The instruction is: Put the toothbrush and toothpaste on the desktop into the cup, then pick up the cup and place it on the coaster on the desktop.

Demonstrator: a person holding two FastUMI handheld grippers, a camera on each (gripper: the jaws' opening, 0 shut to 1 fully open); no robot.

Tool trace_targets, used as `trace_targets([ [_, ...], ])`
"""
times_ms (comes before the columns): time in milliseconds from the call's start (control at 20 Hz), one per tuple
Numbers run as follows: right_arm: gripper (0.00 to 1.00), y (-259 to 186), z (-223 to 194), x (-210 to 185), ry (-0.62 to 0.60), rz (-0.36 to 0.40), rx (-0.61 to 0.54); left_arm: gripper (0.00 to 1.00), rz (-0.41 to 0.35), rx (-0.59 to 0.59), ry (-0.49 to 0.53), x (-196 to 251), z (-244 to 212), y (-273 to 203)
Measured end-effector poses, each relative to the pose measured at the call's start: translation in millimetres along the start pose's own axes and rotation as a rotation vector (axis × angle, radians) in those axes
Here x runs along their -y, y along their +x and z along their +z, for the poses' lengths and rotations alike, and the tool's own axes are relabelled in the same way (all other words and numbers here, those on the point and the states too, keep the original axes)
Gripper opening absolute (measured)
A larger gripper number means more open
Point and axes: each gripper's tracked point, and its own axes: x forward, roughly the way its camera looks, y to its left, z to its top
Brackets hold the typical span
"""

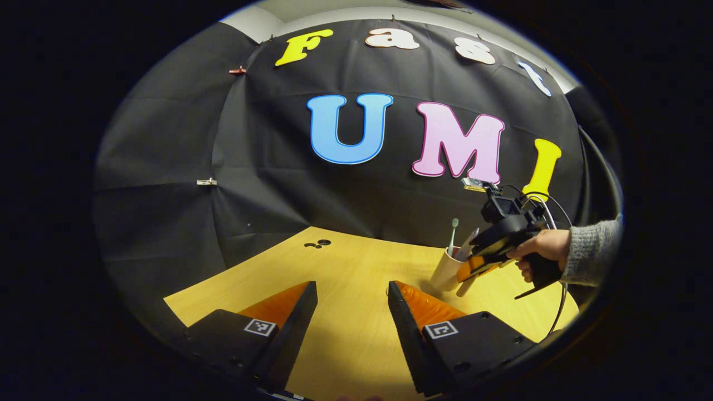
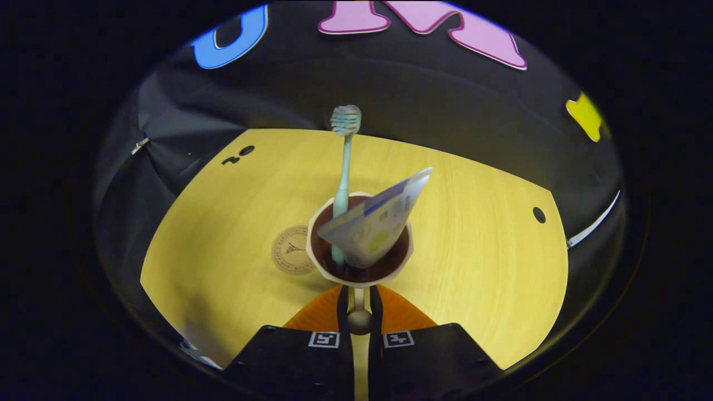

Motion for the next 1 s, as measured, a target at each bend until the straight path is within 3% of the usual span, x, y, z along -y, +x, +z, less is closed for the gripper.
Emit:
trace_targets([
  [400,0.13,29.1,19.7,-73.8,-0.090,0.074,-0.016,0.82,0.089,-0.004,-0.028,-38.7,-2.6,-23.0],
  [1000,0.13,67.5,4.1,-85.6,-0.141,0.033,-0.087,0.82,0.138,-0.011,-0.061,-57.8,-13.0,-28.1],
])
